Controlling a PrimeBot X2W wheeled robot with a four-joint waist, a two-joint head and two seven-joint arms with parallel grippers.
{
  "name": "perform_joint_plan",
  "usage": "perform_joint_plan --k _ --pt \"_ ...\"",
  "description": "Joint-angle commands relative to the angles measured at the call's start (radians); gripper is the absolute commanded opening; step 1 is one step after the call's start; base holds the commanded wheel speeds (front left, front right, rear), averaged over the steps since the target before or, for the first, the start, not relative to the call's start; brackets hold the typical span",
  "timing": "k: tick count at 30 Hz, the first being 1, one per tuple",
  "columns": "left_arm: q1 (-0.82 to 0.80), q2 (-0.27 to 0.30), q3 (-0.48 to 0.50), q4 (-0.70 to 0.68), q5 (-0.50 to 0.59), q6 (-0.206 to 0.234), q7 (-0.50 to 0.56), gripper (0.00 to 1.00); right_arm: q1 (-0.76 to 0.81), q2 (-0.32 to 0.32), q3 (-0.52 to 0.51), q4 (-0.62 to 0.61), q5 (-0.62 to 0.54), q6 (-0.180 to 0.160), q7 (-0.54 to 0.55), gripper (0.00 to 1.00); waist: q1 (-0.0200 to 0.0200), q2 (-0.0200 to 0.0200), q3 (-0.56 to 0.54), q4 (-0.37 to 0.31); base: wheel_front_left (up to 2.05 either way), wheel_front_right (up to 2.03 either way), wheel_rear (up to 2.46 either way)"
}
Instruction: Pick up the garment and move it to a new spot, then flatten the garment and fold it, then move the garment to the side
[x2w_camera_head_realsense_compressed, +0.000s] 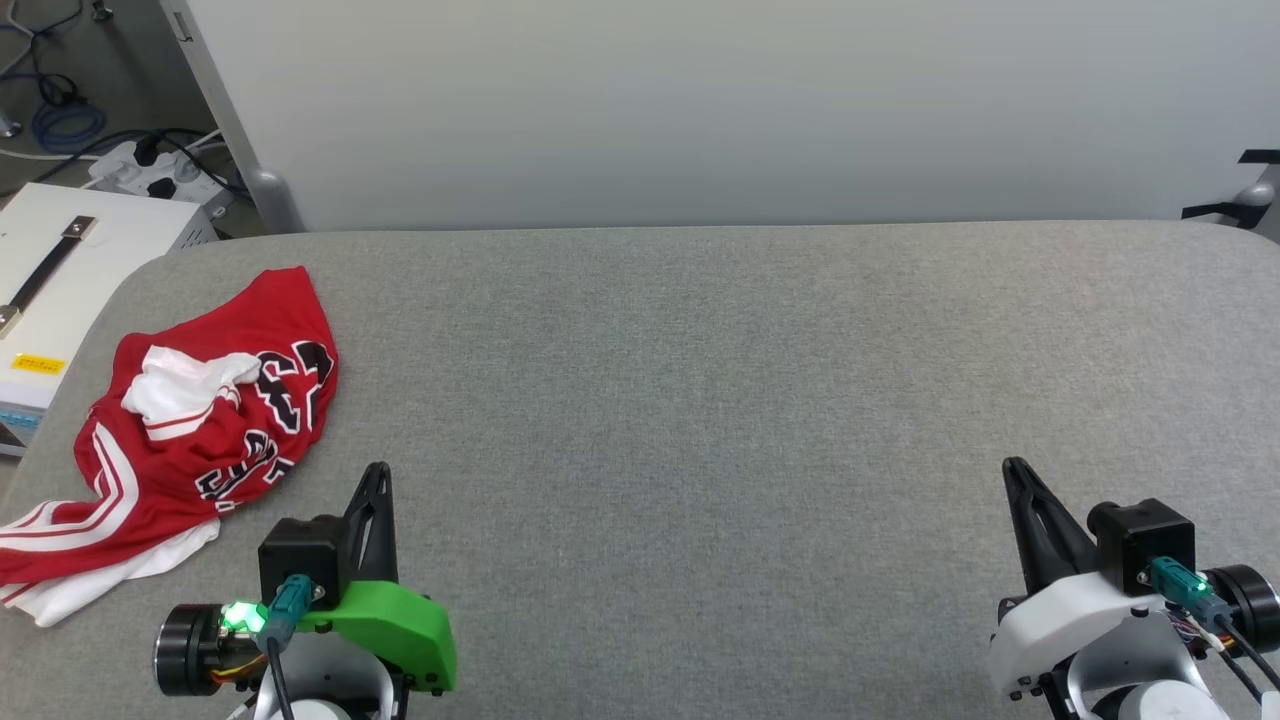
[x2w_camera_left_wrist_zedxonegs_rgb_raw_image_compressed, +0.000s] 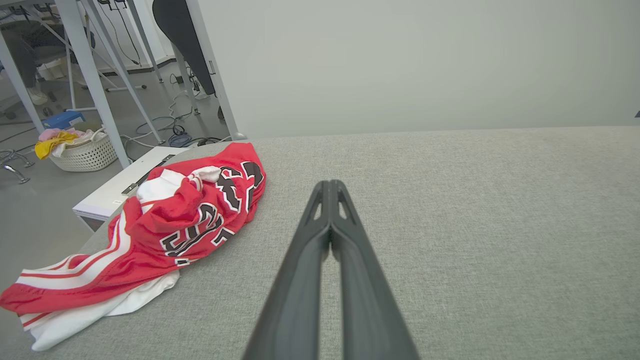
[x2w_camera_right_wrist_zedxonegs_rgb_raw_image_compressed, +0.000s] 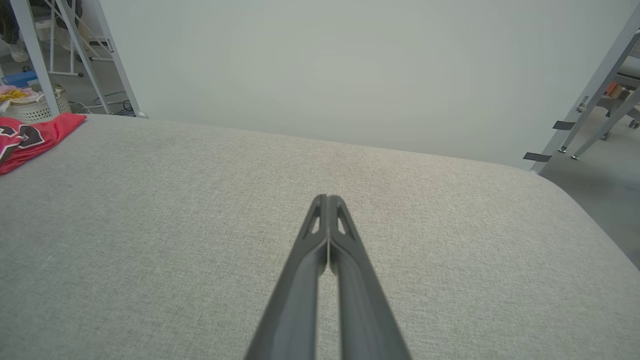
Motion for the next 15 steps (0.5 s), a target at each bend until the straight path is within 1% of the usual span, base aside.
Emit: perform_joint_plan --k 1,7,8,15 --pt "-0.017 -0.004 0.001 -0.002 0.01 -0.003 -0.001 0.0 -0.016 0.0 0.001 0.002 -0.009 -0.001 0.003 0.0 0.0 0.0 0.0 0.0 0.0 0.0 0.0" --pt "-0.017 -0.004 0.001 -0.002 0.01 -0.003 -0.001 0.0 -0.016 0.0 0.001 0.002 -0.009 -0.001 0.003 0.0 0.0 0.0 0.0 0.0 0.0 0.0 0.0" --pt "0.0 0.0 0.0 0.0 0.0 0.0 0.0 1.0 0.0 0.0 0.0 0.0 0.0 0.0 0.0 1.0 0.0 0.0 0.0 0.0 0.0 0.0 0.0" --pt "0.0 0.0 -0.004 -0.001 -0.003 0.005 -0.007 1.0 0.001 0.0 -0.005 -0.002 0.008 0.0 -0.007 1.0 0.0 0.0 0.001 0.0 0.0 0.0 0.0"
